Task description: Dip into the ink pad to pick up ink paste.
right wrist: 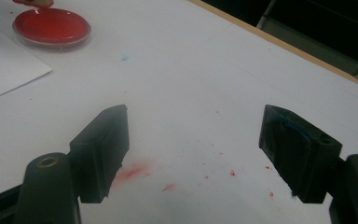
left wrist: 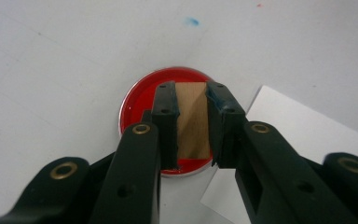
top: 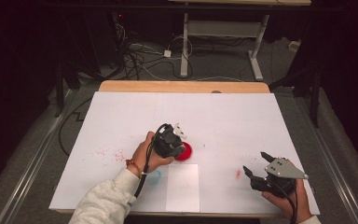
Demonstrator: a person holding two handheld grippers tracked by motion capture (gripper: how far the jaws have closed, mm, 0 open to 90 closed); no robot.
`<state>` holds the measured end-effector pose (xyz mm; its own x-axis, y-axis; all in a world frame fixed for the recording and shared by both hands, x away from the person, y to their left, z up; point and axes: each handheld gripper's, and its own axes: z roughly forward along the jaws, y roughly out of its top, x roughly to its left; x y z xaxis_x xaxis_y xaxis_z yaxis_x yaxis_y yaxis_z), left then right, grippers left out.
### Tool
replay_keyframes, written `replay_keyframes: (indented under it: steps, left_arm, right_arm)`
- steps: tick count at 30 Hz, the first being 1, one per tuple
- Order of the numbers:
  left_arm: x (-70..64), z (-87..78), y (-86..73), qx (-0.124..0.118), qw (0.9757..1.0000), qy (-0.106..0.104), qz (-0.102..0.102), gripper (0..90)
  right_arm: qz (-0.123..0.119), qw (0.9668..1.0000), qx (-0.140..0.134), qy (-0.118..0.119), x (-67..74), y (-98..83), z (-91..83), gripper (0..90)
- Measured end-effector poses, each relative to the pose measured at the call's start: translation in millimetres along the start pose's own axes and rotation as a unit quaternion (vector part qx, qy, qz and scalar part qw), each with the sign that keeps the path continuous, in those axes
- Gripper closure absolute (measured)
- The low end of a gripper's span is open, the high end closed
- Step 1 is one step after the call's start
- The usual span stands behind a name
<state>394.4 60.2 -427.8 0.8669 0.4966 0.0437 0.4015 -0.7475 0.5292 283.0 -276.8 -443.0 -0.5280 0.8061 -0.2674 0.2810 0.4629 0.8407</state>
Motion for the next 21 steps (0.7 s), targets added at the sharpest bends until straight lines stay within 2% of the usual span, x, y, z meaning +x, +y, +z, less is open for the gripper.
replay_keyframes:
  steps: [7, 14, 21]
  left_arm:
    - [1.7, 13.7, -2.7, 0.015, 0.9999, -0.002, 0.005, 73.3]
    - [2.4, 17.1, -4.7, 0.008, 1.0, -0.003, -0.001, 73.4]
    - [-1.3, 18.5, -4.2, 0.009, 0.9999, 0.008, 0.003, 73.5]
  right_arm:
    - [-0.004, 1.0, 0.002, 0.001, 0.2, -0.4, 0.3, 24.3]
    - [-0.006, 1.0, 0.003, 0.002, 0.8, -0.2, 0.4, 24.3]
    - [-0.006, 1.0, 0.004, 0.003, 1.9, 0.2, 1.0, 24.3]
